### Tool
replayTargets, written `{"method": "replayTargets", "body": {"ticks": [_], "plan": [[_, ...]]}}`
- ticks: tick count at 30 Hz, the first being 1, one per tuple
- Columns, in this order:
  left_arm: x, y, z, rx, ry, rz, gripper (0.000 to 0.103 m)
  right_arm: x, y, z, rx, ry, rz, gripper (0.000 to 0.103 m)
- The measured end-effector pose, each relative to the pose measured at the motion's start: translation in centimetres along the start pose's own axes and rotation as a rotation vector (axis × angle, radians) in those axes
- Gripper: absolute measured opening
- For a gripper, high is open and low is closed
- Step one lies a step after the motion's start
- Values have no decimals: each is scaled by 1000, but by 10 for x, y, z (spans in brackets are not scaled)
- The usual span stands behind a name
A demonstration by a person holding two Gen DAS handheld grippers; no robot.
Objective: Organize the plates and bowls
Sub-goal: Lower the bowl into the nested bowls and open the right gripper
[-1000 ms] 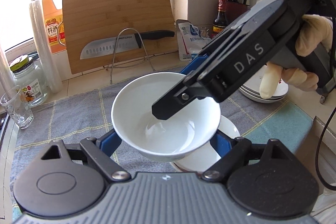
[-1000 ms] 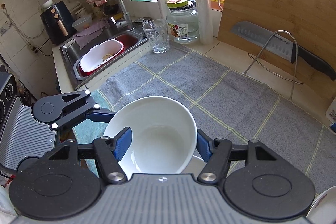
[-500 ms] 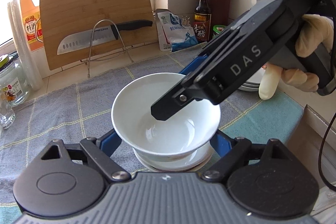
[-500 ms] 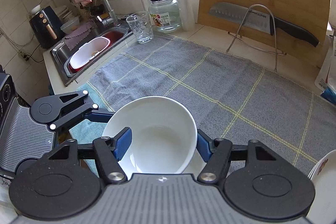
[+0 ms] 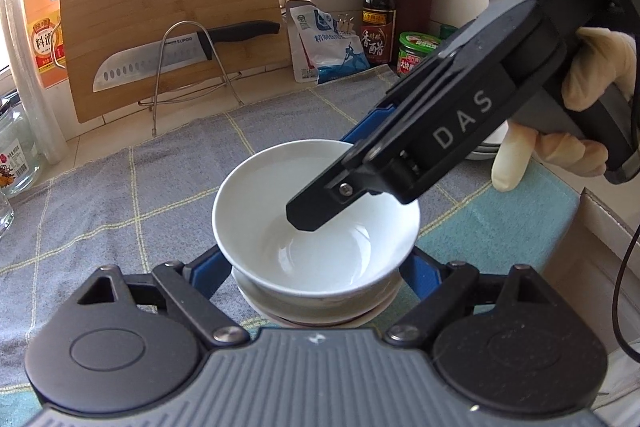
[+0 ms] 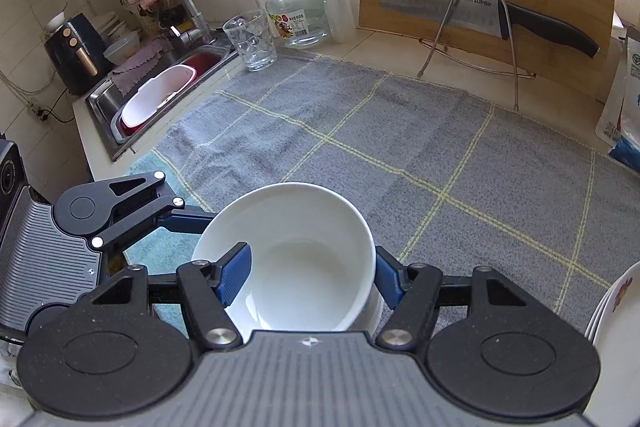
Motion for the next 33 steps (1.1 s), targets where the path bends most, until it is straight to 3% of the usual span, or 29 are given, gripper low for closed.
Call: {"method": "replayTargets", "body": {"ticks": [15,22,33], "plan": [[3,-6,0,3,5,-20,92,-2,-3,-4,8,10,-8,74],[3,-4,-3,-3,-3,-23,98,2,-3,-5,-1,37,-11,94],[2,14,-12,-49,-12,10,101,-3,22,-9,-93,48,-72,98]]}}
Point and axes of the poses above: each gripper's, at about its wrist camera, not at the fingertips, and y roughly against the way its jaws point, x to its left, z to its top, the point moved 4 cm from there along -y, roughly the way its jaws point, and after that the axes turned 9 degrees about z, right-handed, at the moved point
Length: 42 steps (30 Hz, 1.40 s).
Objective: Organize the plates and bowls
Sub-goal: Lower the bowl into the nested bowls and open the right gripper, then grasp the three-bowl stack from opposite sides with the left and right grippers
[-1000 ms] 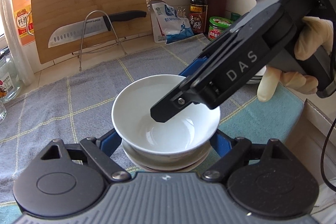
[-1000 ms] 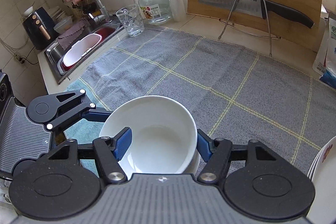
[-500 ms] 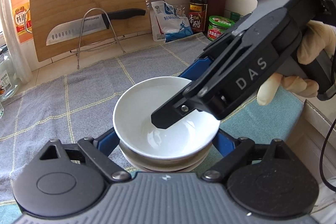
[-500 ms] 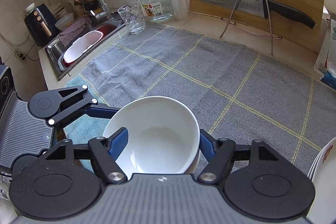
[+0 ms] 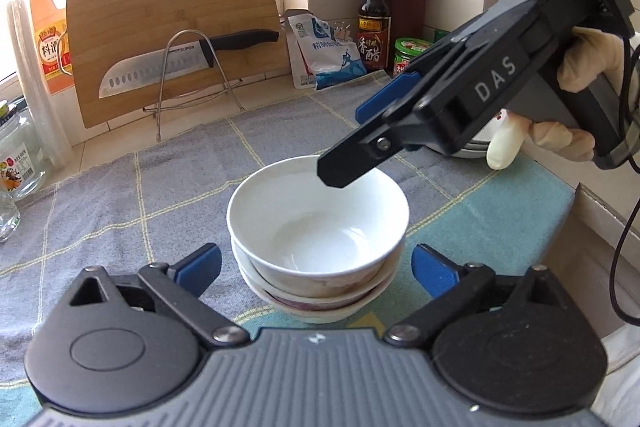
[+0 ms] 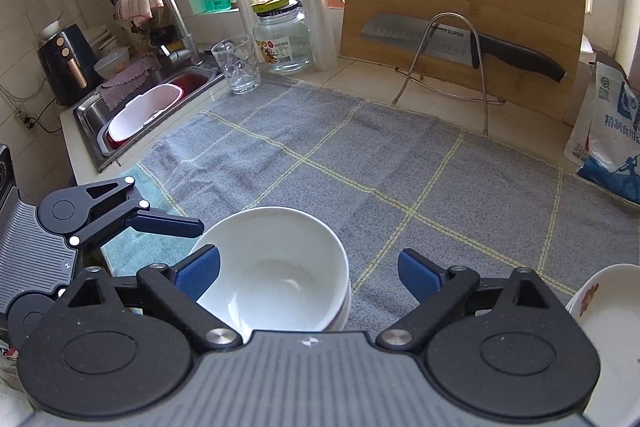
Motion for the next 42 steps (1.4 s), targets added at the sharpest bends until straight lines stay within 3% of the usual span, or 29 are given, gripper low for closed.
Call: {"method": "replayTargets", "body": {"ticks": [8,19,24,30,37,42], "plan": [[5,5,-10,-13,-23,67,101,12,13,-13,-15,108,-37,103],[1,11,-29,61,19,177,102,29,-18,-26,16,165,26,103],[4,16,-35,53,14,206,102,30,-14,-28,16,196,47,103],[14,-1,-36,54,-57,129,102,21,-1,-44,51,225,41,103],[22,-37,-39,92,-199,-51,101,13,-18,-67,148,219,-53,103],[27,-54,-34,69,-301,-183,101,13,-41,-71,193,208,-114,103]]}}
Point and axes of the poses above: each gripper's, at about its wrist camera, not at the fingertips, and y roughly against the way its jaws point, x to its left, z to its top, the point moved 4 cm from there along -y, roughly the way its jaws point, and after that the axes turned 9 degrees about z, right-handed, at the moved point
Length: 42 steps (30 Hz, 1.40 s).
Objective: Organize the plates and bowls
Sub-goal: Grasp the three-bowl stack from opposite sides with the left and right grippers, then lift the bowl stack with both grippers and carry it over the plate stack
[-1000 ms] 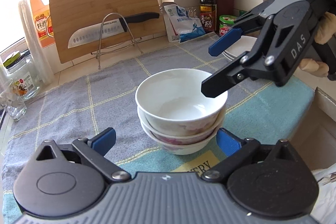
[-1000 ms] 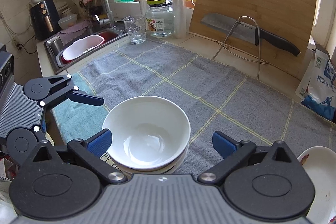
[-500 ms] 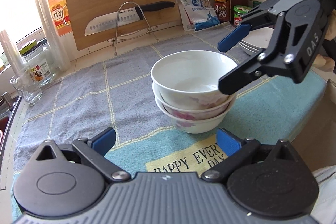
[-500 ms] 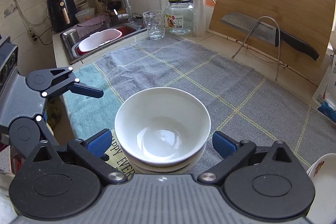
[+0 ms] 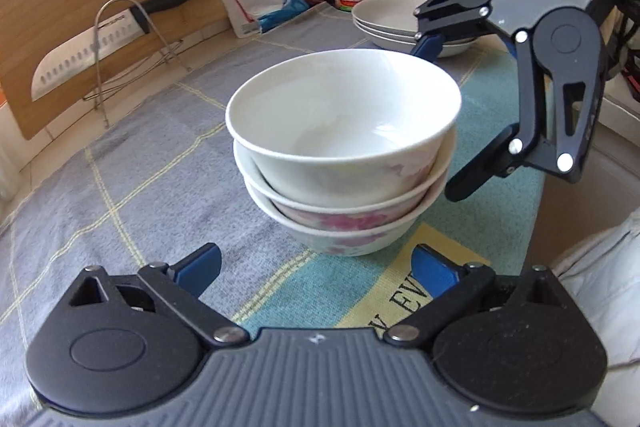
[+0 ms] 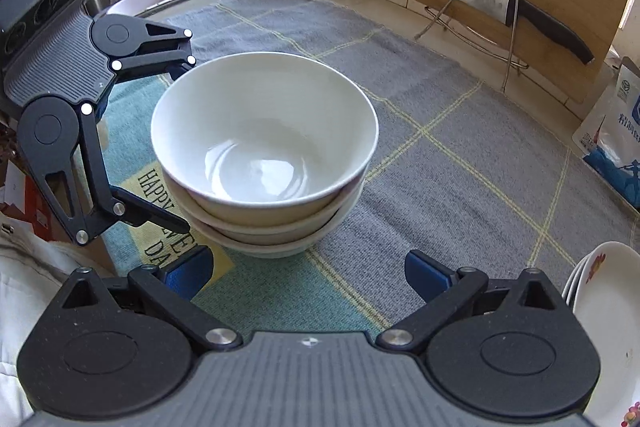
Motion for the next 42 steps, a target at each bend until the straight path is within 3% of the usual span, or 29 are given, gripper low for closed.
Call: {"method": "replayTargets", "body": {"ticks": [7,14,30,42], "plan": [[12,-11,3,-41,-89,-163,98,9,-15,7,42,15,-49,103],[14,-12,9,-85,-158,-282,93,11,-13,11,42,16,-32,103],[19,-12,12,-118,-240,-321,89,14,-18,22,66,79,64,90],[23,-20,19,-127,-336,-381,88,12,-24,29,116,123,83,89]]}}
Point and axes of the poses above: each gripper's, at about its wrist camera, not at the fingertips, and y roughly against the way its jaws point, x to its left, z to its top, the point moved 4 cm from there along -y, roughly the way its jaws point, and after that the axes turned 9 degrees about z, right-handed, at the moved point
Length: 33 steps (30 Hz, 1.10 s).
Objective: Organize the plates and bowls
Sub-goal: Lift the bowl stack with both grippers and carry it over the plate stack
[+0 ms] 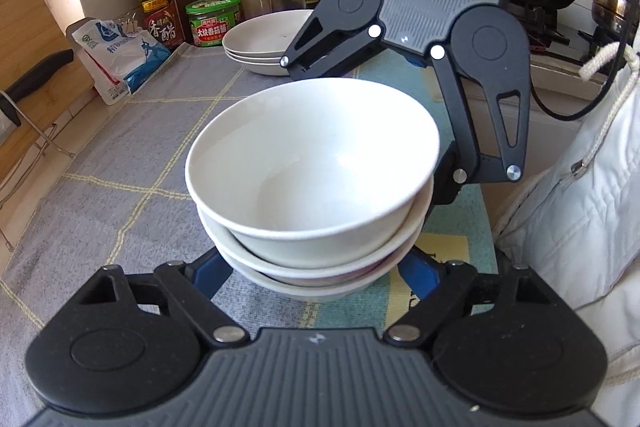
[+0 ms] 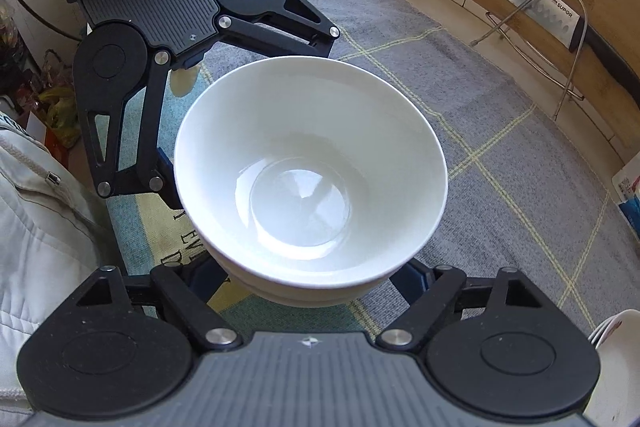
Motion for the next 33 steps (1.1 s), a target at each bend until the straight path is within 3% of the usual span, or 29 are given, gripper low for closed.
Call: {"method": "replayTargets", "body": {"ticks": [23,33], "plan": [[3,-3,3,13,3,-42,89,-5,2,4,7,-47,56,86],[2,-8,37,23,22,-3,89,-18,29,-7,-12,-7,64,86]]}}
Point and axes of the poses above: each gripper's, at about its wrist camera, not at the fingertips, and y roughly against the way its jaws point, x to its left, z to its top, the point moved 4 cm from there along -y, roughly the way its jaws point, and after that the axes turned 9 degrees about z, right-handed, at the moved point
